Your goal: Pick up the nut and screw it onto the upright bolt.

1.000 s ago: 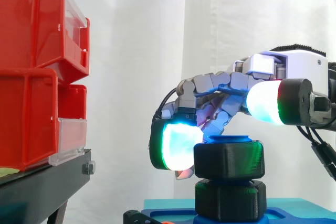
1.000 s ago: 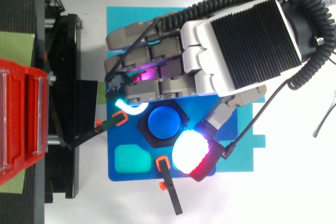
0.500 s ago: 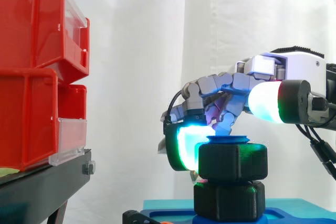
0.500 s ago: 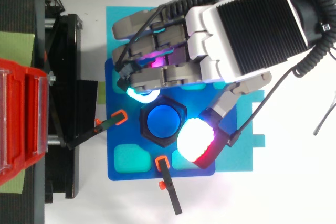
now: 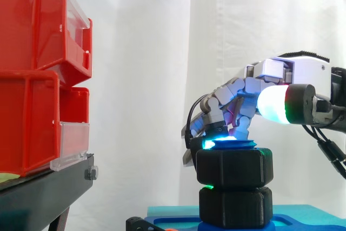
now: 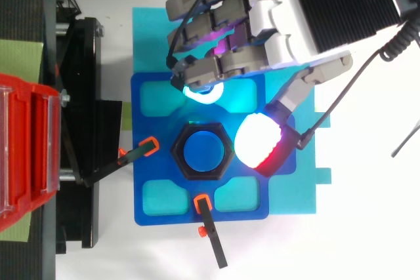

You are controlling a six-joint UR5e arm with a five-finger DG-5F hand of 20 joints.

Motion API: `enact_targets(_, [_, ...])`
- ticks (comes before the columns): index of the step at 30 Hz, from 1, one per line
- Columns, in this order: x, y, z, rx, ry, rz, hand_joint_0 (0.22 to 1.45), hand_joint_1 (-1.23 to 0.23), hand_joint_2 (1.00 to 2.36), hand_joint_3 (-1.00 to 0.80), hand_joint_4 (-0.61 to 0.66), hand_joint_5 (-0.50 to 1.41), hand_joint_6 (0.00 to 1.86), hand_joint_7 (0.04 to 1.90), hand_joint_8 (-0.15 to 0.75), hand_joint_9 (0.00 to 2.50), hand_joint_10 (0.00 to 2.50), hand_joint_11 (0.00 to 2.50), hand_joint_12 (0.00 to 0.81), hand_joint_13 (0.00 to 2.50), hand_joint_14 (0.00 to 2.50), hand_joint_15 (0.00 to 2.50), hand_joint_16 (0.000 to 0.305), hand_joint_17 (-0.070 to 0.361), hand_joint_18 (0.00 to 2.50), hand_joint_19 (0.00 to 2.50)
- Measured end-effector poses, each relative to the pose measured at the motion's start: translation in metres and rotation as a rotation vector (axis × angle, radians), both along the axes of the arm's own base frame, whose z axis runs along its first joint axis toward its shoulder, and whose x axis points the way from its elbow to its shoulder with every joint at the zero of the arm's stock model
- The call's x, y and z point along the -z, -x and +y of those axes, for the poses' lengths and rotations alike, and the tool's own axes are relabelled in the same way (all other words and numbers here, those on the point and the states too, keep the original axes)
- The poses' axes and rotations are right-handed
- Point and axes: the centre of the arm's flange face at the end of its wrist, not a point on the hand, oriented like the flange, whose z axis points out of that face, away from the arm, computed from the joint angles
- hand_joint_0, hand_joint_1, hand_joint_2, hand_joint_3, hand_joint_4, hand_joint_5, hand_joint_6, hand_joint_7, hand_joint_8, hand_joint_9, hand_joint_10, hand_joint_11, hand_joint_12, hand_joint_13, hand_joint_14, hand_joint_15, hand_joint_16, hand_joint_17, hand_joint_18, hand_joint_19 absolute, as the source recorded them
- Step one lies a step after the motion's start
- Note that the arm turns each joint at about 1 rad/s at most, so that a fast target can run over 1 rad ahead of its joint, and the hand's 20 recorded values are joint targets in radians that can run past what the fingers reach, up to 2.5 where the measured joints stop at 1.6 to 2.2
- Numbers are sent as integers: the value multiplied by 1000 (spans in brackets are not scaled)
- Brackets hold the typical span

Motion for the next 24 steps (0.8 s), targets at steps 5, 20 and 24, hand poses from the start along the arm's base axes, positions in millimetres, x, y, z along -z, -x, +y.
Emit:
enact_targets(5, [-8,-2,-5,-5,4,-17,532,-100,1000,-500,188,-13,505,1270,264,1210,0,9,226,810,0,0,28,63,564,221])
enact_targets(20, [-22,-14,12,-6,4,-69,519,-74,1000,-500,236,-77,502,734,231,1005,0,0,247,663,0,0,32,72,443,162])
enact_targets(24, [-16,-14,23,-2,-2,-61,517,-65,1000,-500,235,-75,503,737,226,970,0,0,250,643,0,0,33,74,408,147])
